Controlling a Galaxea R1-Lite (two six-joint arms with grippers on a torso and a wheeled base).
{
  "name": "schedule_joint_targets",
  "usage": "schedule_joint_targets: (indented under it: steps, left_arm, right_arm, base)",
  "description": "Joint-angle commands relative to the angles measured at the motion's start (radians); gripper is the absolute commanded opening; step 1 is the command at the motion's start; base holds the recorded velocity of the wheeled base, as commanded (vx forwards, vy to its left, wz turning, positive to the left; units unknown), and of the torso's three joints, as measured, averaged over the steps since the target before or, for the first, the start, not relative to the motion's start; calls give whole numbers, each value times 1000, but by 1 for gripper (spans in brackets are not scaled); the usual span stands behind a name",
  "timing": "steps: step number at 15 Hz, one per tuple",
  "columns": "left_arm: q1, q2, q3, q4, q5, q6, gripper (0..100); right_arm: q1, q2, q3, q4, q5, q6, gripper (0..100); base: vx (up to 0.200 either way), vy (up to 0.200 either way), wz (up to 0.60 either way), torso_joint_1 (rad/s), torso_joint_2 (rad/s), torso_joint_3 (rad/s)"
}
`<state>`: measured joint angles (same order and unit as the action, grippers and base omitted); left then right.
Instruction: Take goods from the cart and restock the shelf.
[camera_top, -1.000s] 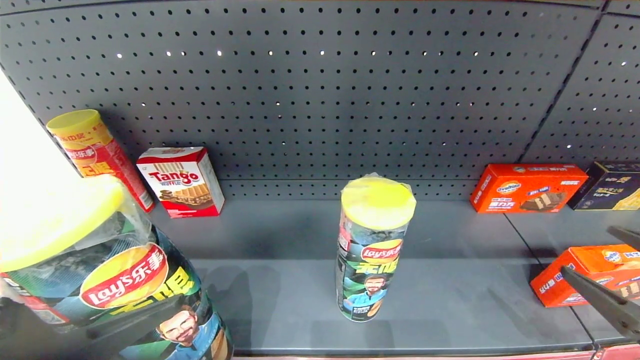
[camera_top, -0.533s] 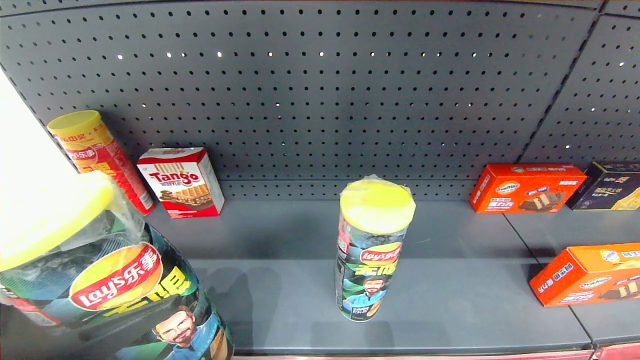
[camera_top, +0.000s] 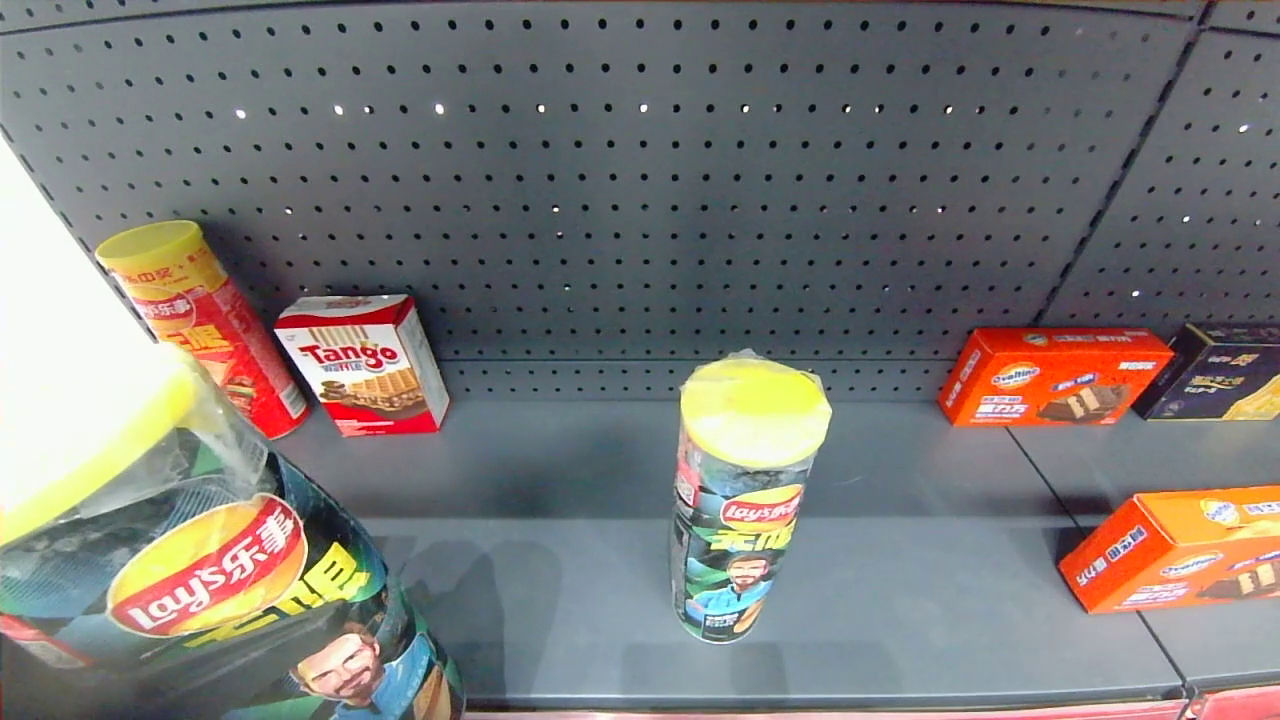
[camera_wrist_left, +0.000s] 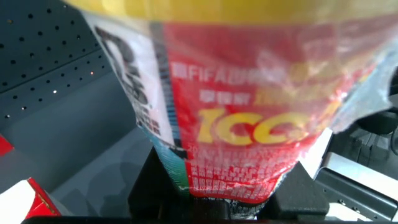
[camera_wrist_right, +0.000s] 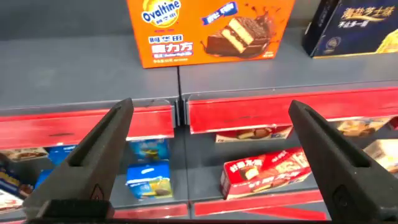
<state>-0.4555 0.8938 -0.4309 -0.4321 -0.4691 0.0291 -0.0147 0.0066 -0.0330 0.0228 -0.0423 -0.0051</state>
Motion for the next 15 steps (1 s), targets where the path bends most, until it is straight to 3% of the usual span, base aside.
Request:
schedule_joint_targets:
  steps: [1, 6, 8, 11, 15]
  left_arm:
    - [-2, -3, -3, 0, -2, 0, 0]
    - [-2, -6, -8, 0, -11, 0, 0]
    - [-2, -4, -34, 3, -11, 0, 0]
    - [-48, 34, -88, 12, 3, -3, 0]
    - [-38, 163, -181, 13, 12, -5, 0]
  right_arm:
    - [-1, -5, 21, -3, 73, -24, 100]
    - [-1, -5, 33, -27, 59, -6, 100]
    - [-1, -5, 33, -27, 59, -6, 100]
    - [-1, -5, 33, -27, 59, -6, 100]
    - [-1, -5, 33, -27, 59, -6, 100]
  base:
    - [0, 0, 0, 0, 0, 0]
    - [0, 0, 0, 0, 0, 0]
    - [0, 0, 0, 0, 0, 0]
    - [0, 0, 0, 0, 0, 0]
    - [0, 0, 0, 0, 0, 0]
